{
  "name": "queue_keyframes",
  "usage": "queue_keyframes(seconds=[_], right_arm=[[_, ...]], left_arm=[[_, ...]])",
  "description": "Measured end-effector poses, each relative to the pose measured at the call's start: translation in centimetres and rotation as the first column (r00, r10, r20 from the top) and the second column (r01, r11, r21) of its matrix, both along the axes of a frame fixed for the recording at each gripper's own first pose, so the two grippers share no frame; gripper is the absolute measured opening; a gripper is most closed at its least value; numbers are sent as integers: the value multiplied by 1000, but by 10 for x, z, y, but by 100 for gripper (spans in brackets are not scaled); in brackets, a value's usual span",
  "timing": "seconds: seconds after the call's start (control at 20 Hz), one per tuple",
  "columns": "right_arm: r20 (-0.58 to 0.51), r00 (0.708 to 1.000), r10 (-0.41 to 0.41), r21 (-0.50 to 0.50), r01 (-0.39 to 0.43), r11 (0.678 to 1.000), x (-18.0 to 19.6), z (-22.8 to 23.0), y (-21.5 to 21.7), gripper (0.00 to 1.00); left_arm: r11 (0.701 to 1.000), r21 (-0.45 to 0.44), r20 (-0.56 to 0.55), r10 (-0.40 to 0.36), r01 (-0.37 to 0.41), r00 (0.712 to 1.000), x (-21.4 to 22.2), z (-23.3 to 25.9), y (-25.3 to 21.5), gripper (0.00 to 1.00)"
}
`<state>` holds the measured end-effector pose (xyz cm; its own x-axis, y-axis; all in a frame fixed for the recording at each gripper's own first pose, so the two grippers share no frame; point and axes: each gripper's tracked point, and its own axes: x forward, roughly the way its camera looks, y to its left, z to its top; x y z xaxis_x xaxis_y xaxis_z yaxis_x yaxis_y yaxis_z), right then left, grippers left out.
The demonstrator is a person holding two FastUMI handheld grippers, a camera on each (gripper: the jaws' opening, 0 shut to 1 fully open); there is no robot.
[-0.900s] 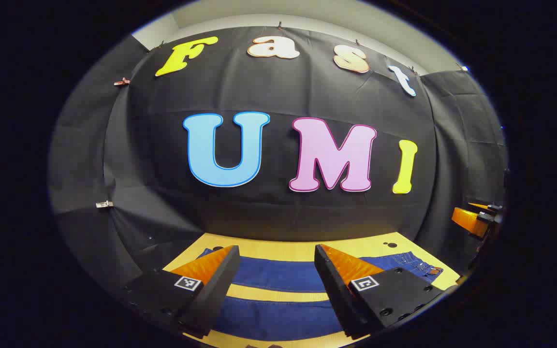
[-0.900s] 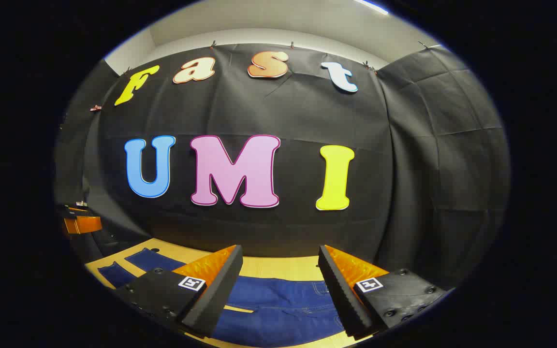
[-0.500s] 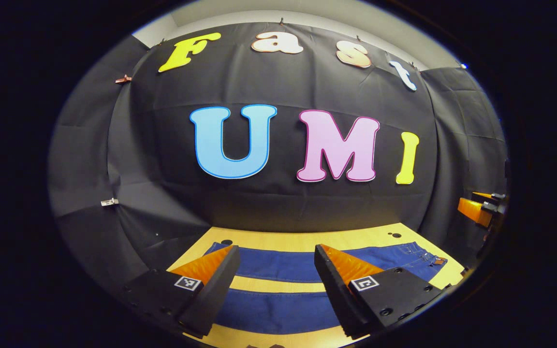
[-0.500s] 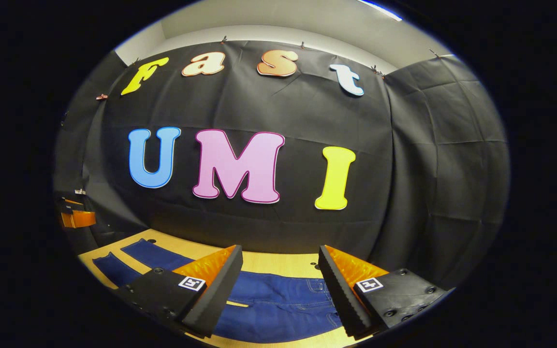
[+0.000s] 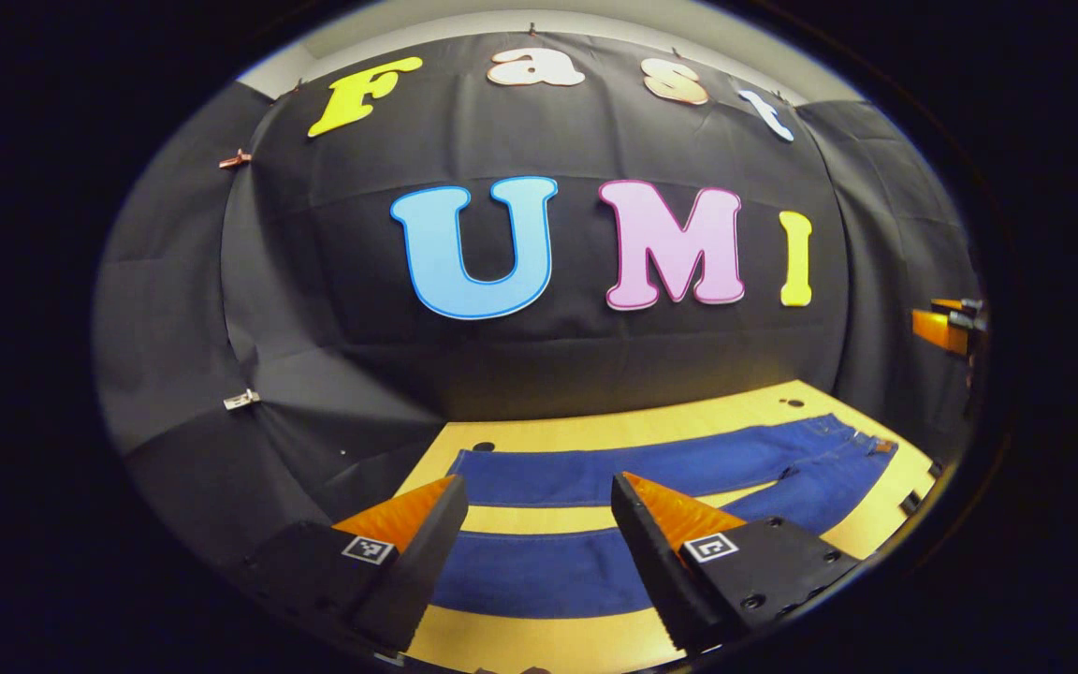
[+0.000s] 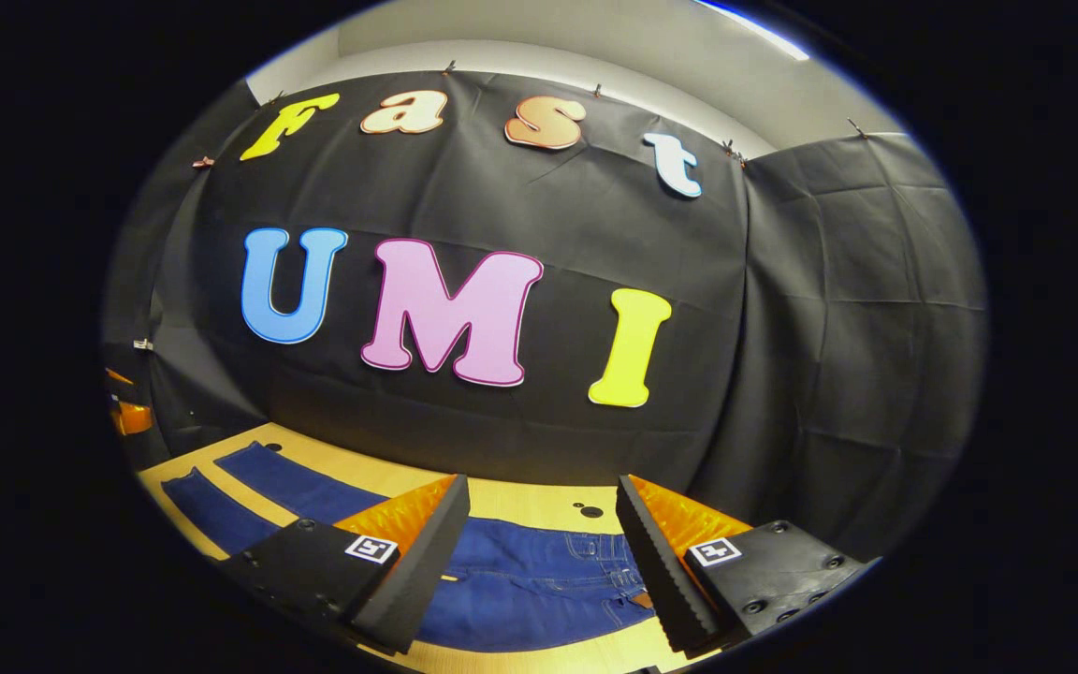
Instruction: Grasp the waist and the cuffs of the jeans and fold them to make the two legs overlap; first hold the waist and fold one-third of the jeans toward the cuffs, then hold the cuffs and fold the remaining one-third in the same direction to finish folding.
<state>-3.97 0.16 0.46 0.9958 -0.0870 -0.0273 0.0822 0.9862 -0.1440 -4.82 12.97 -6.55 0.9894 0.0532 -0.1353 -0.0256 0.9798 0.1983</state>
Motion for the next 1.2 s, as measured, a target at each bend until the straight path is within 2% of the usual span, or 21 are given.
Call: queue_keyframes(seconds=[0.15, 0.2, 0.25, 0.35, 0.5, 0.55, 0.6, 0.7, 0.8, 0.9, 1.05, 1.1, 1.2], right_arm=[[12, 1000, -26, 22, 26, 999, -8, 3, -2, 94], [10, 1000, -29, 27, 29, 999, -10, 3, -2, 96], [4, 1000, -31, 24, 31, 999, -12, 1, -1, 99], [-1, 999, -38, 7, 38, 999, -15, 1, -1, 96], [-5, 999, -52, -7, 51, 999, -23, 1, -3, 96], [-5, 998, -58, -10, 58, 998, -25, 1, -4, 96], [-7, 998, -63, -13, 63, 998, -28, 1, -5, 96], [-25, 997, -71, -27, 70, 997, -34, -4, -5, 96], [-44, 996, -78, -53, 75, 996, -43, -7, -6, 96], [-55, 994, -89, -81, 85, 993, -53, -7, -10, 94], [-85, 991, -105, -105, 96, 990, -67, -15, -15, 97], [-96, 989, -117, -110, 106, 988, -72, -19, -19, 97], [-113, 983, -145, -118, 132, 984, -84, -22, -27, 96]], left_arm=[[991, 131, -63, 0, 8, 998, -1, -28, 44, 98], [986, 165, -89, 7, 8, 996, -2, -38, 59, 98], [982, 188, -111, 9, 12, 994, -3, -50, 73, 98], [972, 233, -160, 21, 17, 987, -3, -71, 103, 98], [937, 347, -258, 49, 45, 965, 5, -112, 145, 98], [910, 406, -310, 45, 89, 950, 8, -130, 155, 98], [862, 489, -361, 60, 134, 931, 8, -146, 167, 98], [733, 632, -422, 54, 251, 905, 14, -174, 181, 98], [619, 690, -494, 26, 374, 869, 22, -204, 186, 98], [527, 710, -550, -1, 468, 835, 30, -226, 189, 98], [447, 701, -617, -10, 555, 787, 39, -255, 197, 98], [420, 707, -625, -4, 569, 780, 44, -262, 199, 98], [355, 741, -605, -15, 570, 796, 59, -259, 193, 95]])
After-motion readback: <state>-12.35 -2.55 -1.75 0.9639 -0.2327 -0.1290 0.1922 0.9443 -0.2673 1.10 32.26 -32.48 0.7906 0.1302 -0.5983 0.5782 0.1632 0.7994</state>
